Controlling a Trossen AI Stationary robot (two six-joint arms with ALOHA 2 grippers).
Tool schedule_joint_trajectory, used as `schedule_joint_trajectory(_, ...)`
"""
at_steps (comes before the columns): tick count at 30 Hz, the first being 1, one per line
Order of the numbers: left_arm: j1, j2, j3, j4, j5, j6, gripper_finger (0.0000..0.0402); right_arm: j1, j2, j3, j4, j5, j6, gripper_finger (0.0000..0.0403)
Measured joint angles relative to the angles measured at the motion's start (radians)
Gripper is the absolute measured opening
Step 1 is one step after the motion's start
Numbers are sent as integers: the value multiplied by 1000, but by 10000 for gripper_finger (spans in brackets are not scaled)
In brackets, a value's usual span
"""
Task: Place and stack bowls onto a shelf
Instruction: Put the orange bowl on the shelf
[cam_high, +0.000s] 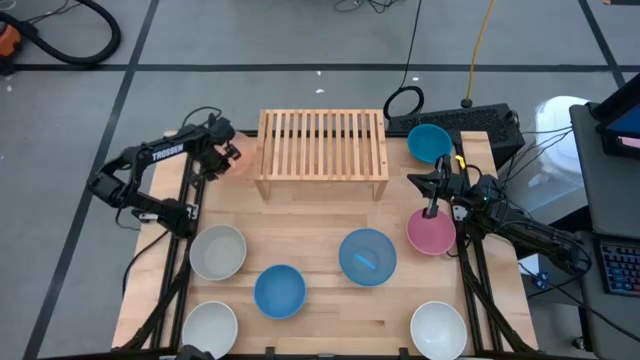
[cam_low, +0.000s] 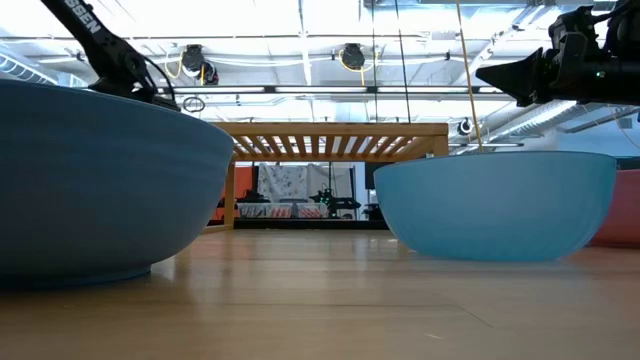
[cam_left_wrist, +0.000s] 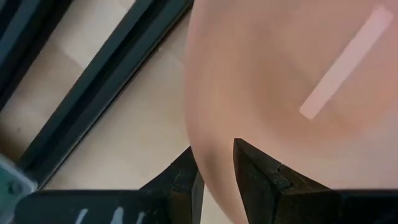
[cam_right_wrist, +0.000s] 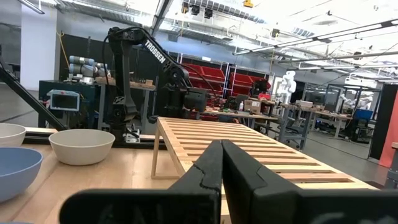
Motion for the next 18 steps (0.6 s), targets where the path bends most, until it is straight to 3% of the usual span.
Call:
schedule_joint_trajectory(8, 0, -1, -32, 29, 24, 106, 83, 0, 0, 0, 15, 0, 0, 0)
schedule_joint_trajectory(14, 12, -6, -28, 46, 69, 222, 16, 0, 0, 0, 15, 0, 0, 0)
schedule_joint_trajectory(18, 19, -13, -29, 47, 78, 286, 11, 0, 0, 0, 15, 0, 0, 0)
